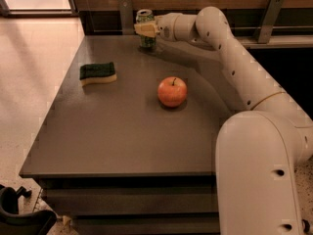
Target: Pick green can
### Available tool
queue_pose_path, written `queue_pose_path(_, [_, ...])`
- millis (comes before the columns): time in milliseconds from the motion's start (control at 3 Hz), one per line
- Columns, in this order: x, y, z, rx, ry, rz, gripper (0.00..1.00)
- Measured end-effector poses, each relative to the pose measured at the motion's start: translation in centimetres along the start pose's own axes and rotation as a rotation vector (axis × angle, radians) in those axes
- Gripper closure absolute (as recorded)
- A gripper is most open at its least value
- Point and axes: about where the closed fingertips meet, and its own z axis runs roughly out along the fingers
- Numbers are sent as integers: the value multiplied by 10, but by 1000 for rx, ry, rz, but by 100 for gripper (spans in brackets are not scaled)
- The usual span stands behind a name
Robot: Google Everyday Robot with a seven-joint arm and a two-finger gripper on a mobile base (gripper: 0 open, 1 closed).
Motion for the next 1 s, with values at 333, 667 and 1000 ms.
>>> queue_pose_path(333, [-27, 8, -23, 23, 29, -33, 100])
queue_pose_path(667, [-60, 20, -52, 48, 33, -78, 100])
queue_pose_path(1000, [-94, 37, -84, 74, 16, -133, 100])
